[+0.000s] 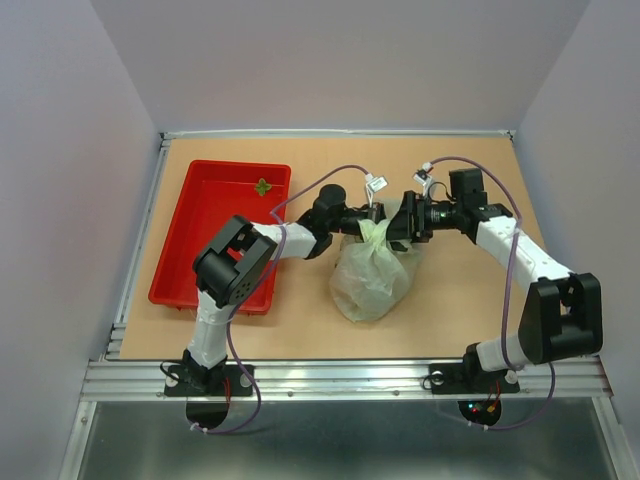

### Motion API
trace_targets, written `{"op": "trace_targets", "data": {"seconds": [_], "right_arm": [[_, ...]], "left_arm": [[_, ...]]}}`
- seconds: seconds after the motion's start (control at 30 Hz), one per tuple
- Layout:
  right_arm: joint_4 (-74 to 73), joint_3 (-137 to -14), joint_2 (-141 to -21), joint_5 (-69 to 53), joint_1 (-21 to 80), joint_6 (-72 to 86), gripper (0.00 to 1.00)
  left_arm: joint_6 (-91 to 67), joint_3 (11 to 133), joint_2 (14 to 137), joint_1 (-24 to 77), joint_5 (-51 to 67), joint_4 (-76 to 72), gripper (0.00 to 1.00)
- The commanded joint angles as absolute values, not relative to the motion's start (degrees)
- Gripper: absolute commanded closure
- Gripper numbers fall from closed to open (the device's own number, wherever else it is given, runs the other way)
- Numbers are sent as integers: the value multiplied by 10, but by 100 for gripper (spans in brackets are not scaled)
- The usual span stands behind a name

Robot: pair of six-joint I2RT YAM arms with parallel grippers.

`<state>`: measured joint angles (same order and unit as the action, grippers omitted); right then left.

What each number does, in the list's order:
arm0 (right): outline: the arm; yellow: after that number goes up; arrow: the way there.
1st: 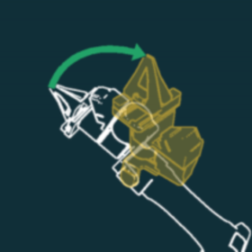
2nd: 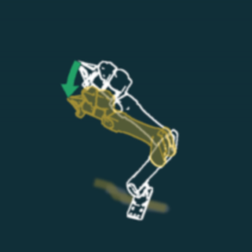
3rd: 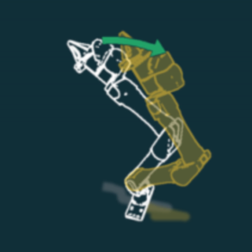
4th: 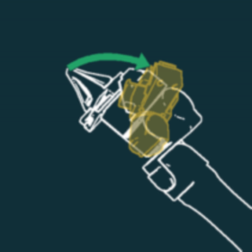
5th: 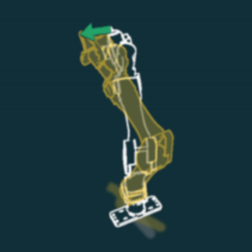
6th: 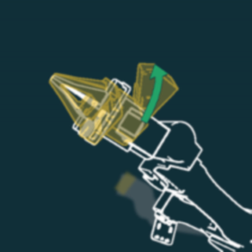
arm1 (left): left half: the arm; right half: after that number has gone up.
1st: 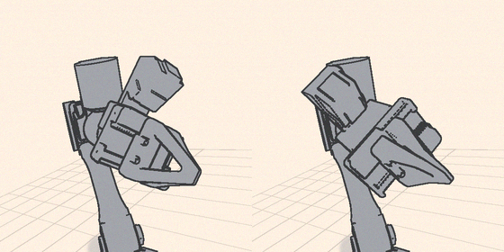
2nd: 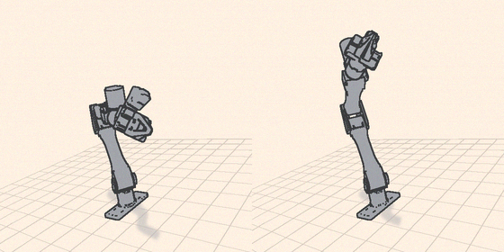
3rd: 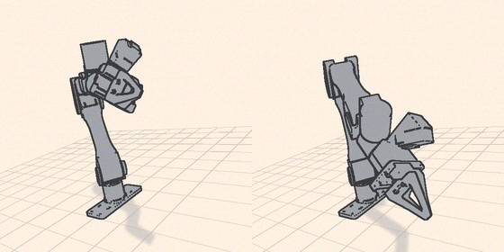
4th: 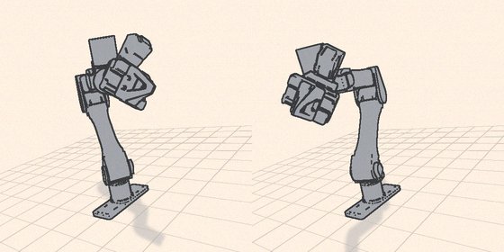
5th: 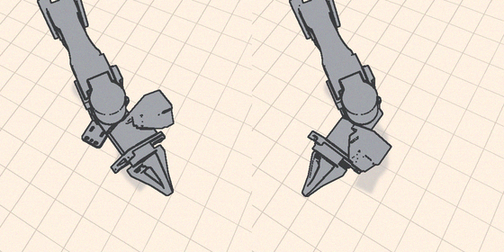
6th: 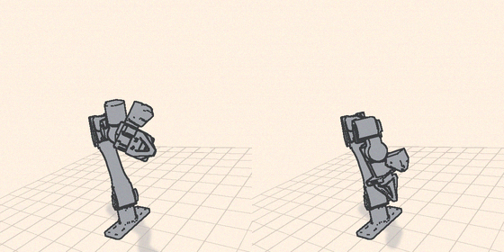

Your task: Place the fake fruits into the plastic bag and tie a complex knot

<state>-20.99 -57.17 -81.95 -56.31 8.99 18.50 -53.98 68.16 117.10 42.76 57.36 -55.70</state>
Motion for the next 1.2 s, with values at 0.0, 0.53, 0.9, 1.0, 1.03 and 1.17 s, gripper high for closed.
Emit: {"op": "trace_targets", "data": {"seconds": [0.0, 0.53, 0.9, 1.0, 1.03, 1.17], "right_arm": [[-294, -608, -778, -554, 97, 78, 10], [-626, -715, -763, -490, 57, -156, 12], [-728, -765, -769, -554, -11, -271, 57], [-728, -759, -771, -595, -11, -280, 68], [-728, -757, -771, -606, -11, -284, 69], [-687, -734, -775, -623, -11, -275, 62]], "left_arm": [[-498, 700, 1135, 447, 604, -533, 100], [-621, 686, 1141, 438, 623, -675, 91], [-644, 679, 1141, 437, 620, -705, 93], [-644, 677, 1139, 438, 619, -708, 97], [-644, 676, 1139, 438, 619, -709, 97], [-645, 673, 1138, 438, 619, -710, 97]]}}
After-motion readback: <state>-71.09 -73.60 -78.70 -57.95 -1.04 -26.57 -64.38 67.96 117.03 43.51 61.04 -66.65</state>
